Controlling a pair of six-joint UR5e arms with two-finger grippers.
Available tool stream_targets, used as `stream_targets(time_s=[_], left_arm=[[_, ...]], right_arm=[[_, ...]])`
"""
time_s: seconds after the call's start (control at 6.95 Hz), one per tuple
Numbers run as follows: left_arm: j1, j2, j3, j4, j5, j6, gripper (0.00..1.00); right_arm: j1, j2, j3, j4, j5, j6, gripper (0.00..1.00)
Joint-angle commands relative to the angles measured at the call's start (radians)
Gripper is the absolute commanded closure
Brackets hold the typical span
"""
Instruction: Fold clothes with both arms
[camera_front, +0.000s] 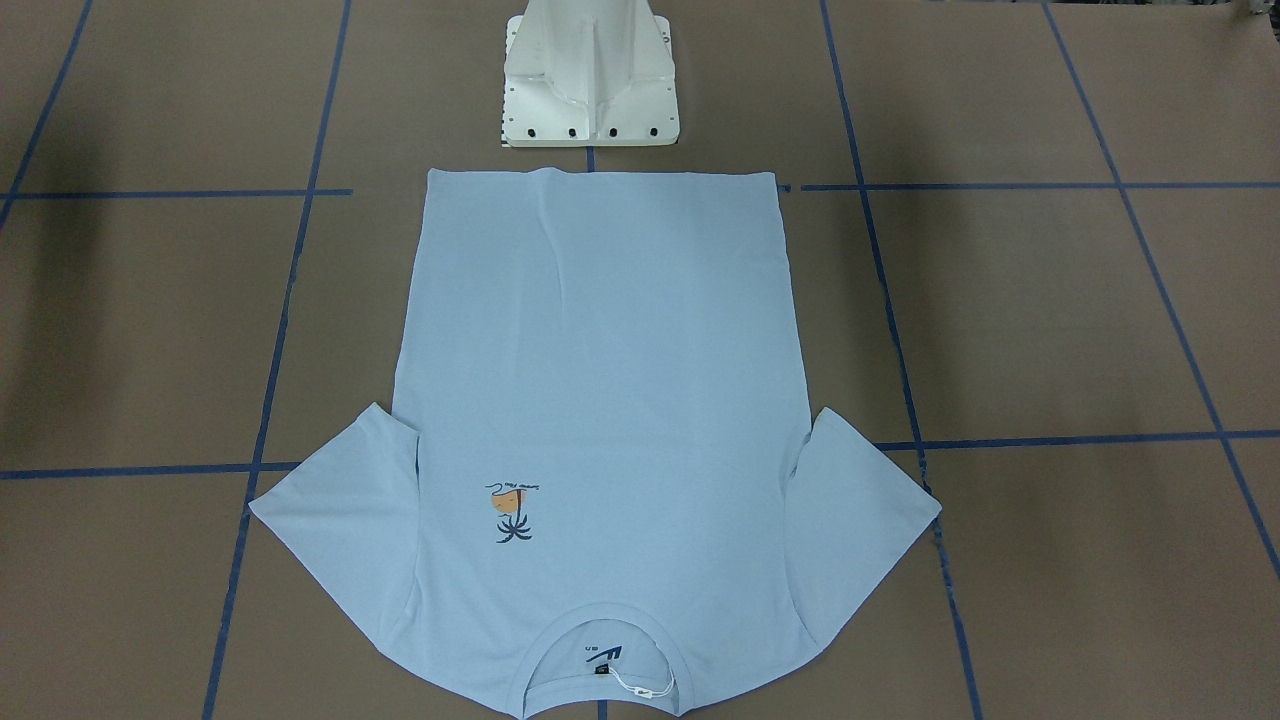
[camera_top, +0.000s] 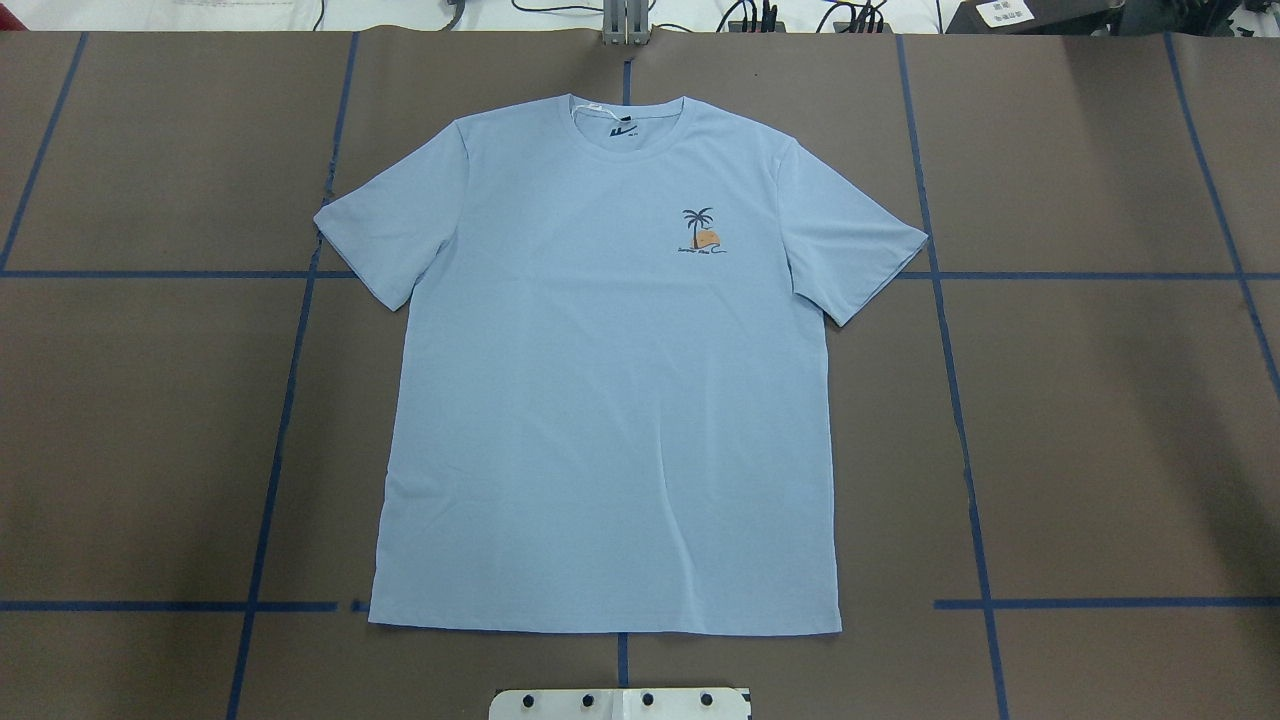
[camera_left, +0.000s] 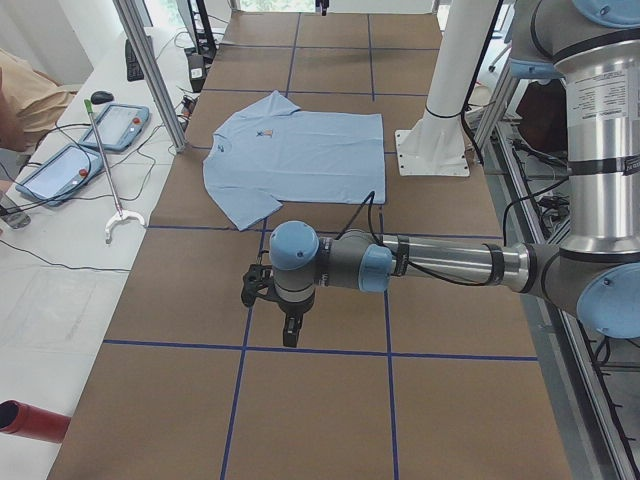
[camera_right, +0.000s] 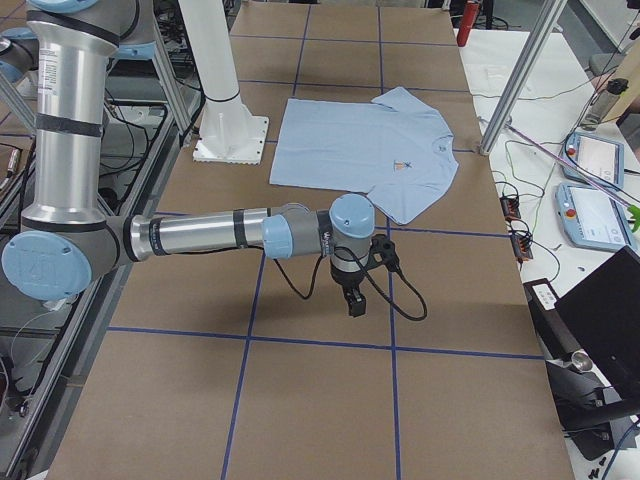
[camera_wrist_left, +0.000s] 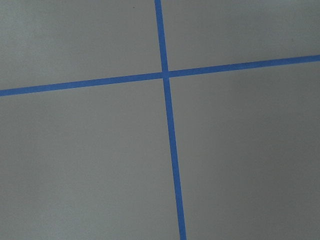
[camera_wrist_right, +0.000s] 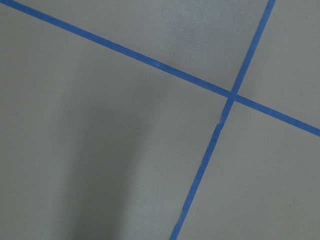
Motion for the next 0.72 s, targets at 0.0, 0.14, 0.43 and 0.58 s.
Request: stream_targets(time_s=[0.0, 0.14, 0.43, 0.58], left_arm=[[0.0, 0.004, -0.008, -0.04, -0.002, 0.0, 0.0], [0.0, 0.002, -0.006, -0.041, 0.007, -0.002, 0.0], [0.002, 0.004, -0.043, -0.041, 0.001, -0.002, 0.0], [0.002, 0.004, -0.037, -0.047, -0.002, 0.0, 0.0]], right_arm=[[0.002, -0.004, 0.047, -0.037, 0.002, -0.002, 0.0], [0.001, -0.004, 0.05, -0.04, 0.002, 0.0, 0.0], [-0.001, -0.004, 0.031, -0.028, 0.001, 0.017, 0.0], [-0.001, 0.002, 0.024, -0.011, 0.017, 0.017, 0.0]])
